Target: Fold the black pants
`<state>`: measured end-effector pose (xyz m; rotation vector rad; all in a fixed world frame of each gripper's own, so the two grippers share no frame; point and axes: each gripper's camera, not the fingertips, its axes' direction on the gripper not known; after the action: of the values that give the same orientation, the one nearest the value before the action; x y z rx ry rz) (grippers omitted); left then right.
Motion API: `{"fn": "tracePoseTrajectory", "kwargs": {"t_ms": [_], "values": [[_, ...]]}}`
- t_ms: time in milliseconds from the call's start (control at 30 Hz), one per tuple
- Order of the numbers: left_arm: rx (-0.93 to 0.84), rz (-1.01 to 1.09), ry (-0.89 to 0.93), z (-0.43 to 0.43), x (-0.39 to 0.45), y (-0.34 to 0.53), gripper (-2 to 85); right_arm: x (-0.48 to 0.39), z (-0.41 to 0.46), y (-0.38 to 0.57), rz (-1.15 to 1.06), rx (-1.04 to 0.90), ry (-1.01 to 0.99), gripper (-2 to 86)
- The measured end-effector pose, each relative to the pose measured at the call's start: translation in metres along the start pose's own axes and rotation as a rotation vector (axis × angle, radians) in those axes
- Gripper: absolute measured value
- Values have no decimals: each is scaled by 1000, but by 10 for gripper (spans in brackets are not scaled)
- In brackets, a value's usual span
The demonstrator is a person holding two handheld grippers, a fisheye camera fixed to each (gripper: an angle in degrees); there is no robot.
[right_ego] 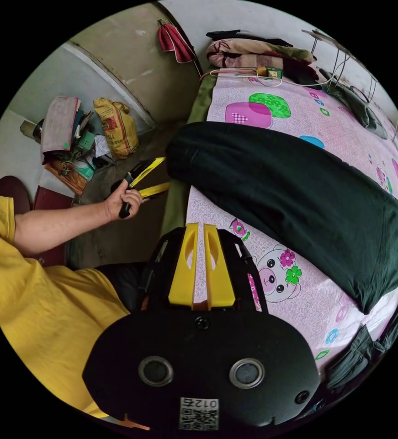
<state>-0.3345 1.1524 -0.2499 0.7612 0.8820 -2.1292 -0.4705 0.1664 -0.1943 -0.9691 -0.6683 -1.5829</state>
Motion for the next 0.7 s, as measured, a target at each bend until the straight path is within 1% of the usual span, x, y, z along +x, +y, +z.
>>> {"fn": "tracePoseTrajectory", "kwargs": {"t_ms": [100,267,367,433,533,600,700], "values": [[13,73,86,-8,-6,-12,98,-9,13,-6,9,7,20,16],[74,217,-5,-38,19,-19,55,-23,29,-18,42,63,72,16],[32,341,-27,-47,56,-13,43,-33,43,-24,57,91,81,17],[1,396,-150,-44,85,-3,37,-40,52,-26,71,101,51,18],[52,400,-343,-42,109,8,33,-53,66,-32,81,124,58,21],[79,378,-356,-40,114,10,31,-64,75,-38,71,147,81,22],[101,385,-374,-32,122,8,28,-75,93,-50,52,129,77,25]]}}
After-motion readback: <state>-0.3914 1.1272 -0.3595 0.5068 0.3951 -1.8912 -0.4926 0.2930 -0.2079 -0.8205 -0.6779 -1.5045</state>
